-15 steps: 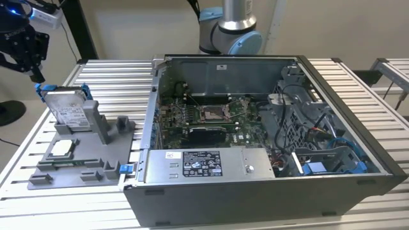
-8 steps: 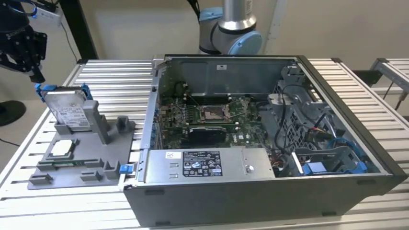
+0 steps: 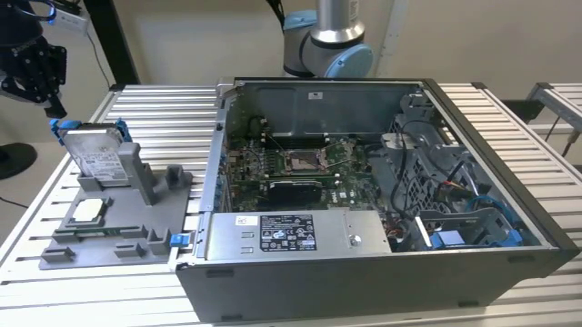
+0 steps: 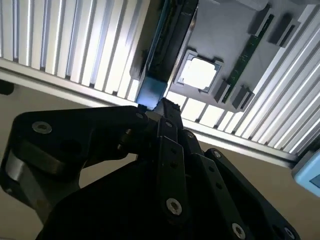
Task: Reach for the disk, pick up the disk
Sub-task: 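Pick up the disk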
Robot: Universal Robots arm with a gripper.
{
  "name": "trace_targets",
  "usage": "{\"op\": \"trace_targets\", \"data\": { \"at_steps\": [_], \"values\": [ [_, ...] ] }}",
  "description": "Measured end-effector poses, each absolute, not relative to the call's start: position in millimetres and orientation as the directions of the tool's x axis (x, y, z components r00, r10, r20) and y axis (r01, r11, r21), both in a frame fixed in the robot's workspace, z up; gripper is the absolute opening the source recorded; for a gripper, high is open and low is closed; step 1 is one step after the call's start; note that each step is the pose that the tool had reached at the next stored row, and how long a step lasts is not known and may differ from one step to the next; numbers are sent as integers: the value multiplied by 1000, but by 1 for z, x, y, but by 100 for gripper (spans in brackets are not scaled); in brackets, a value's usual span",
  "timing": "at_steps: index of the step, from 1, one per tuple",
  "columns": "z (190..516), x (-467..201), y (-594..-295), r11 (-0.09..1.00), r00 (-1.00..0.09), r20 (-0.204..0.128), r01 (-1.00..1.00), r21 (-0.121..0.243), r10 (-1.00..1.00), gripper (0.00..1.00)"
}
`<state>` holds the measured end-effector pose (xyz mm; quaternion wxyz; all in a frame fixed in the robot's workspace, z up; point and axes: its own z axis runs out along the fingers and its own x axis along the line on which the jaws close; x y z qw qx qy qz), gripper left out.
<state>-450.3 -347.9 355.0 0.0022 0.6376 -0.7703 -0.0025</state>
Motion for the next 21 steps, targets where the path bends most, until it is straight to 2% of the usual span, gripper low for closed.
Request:
{"op": "trace_targets", "data": {
  "at_steps": [6,7,21],
  "values": [
    [355,-447,-348,168,-168,0,-986,6,-986,0],
    [355,-447,-348,167,-167,0,-986,6,-986,100],
    [352,-446,-345,160,-160,0,-987,6,-987,100]
  ]
}}
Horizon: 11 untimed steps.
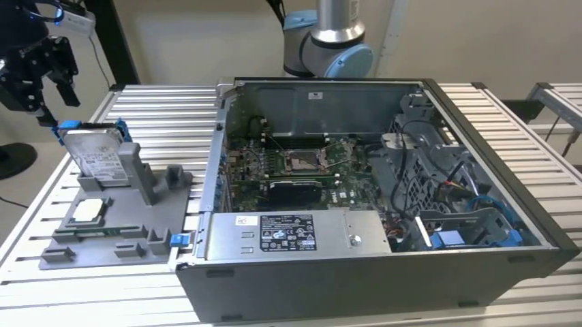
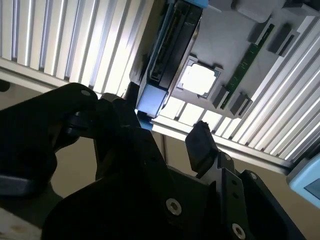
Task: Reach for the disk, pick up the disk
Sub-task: 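Pick up the disk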
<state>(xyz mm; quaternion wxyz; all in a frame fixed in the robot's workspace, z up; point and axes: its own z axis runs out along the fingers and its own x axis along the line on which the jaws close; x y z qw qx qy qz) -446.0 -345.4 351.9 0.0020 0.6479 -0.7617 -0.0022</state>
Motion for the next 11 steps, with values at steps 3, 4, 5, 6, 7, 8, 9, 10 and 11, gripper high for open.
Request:
{"op": "trace_targets", "data": {
  "at_steps": [3,4,5,6,7,8,9,10,11],
  "values": [
    [352,-446,-345,160,-160,0,-987,6,-987,100],
    [352,-446,-345,160,-160,0,-987,6,-987,100],
    [352,-446,-344,161,-161,0,-987,6,-987,100],
    [352,-446,-344,160,-160,0,-987,6,-987,100],
    [351,-446,-343,160,-160,0,-987,6,-987,100],
    [351,-446,-343,160,-160,0,-987,6,-987,100],
    [349,-446,-341,160,-160,0,-987,6,-987,100],
    [348,-446,-340,160,-160,0,-987,6,-987,100],
    [346,-446,-338,160,-160,0,-987,6,-987,100]
  ]
}}
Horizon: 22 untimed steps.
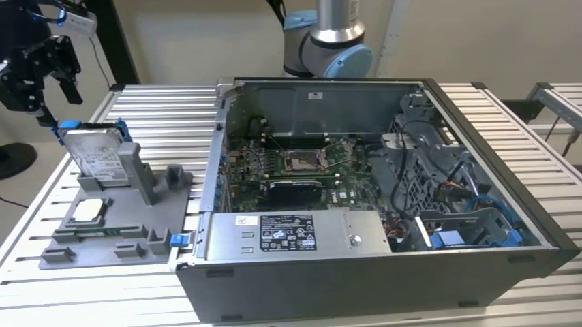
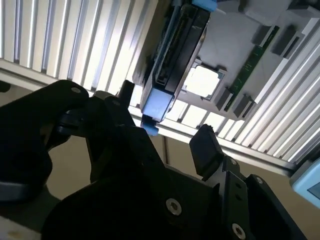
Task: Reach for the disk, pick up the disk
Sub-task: 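Pick up the disk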
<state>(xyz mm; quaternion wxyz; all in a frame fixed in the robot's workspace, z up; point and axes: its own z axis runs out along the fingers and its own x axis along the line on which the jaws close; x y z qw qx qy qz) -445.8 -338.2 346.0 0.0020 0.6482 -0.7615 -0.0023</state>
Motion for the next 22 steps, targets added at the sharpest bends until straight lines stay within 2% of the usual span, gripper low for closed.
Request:
{"op": "trace_targets", "data": {
  "at_steps": [22],
  "values": [
    [307,-446,-334,32,-32,0,-999,6,-999,100]
  ]
}}
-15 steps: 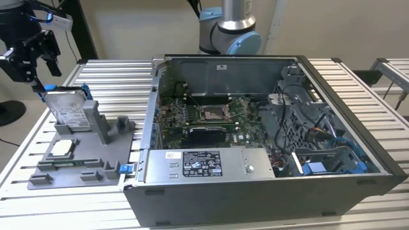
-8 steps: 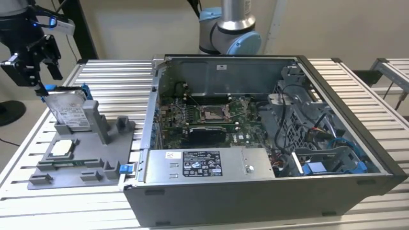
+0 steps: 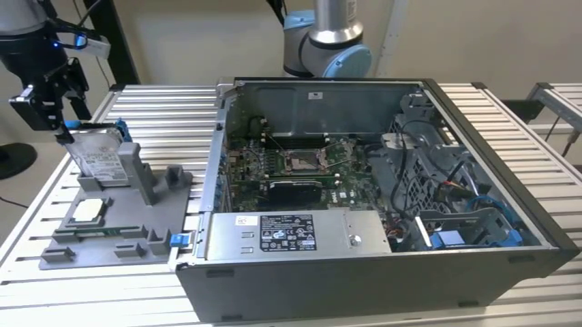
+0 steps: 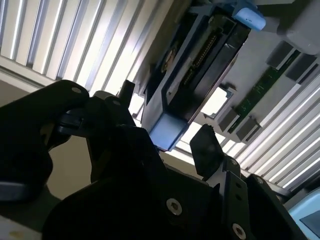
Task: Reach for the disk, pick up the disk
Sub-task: 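Pick up the disk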
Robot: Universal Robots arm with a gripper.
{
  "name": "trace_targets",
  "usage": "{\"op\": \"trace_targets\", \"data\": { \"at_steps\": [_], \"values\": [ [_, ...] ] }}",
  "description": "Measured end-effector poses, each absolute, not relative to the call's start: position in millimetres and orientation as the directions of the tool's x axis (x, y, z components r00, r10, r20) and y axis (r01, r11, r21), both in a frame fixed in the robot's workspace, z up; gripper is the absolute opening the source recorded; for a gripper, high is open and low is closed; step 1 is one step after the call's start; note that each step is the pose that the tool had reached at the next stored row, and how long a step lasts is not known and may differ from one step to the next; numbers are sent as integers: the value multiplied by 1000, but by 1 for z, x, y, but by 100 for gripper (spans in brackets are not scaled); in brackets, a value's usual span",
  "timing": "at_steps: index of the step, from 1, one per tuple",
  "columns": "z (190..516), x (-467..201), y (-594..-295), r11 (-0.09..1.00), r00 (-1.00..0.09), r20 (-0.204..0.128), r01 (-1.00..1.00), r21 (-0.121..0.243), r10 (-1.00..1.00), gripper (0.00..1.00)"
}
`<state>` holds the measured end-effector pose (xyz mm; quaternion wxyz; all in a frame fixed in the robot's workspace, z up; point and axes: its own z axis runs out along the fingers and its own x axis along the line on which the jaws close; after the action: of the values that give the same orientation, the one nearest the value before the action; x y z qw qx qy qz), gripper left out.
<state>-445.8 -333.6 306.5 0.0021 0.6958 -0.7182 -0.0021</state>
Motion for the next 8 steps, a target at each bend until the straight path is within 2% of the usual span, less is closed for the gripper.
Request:
{"op": "trace_targets", "data": {
  "at_steps": [8],
  "values": [
    [292,-446,-334,-11,11,0,-1000,6,-1000,100]
  ]
}}
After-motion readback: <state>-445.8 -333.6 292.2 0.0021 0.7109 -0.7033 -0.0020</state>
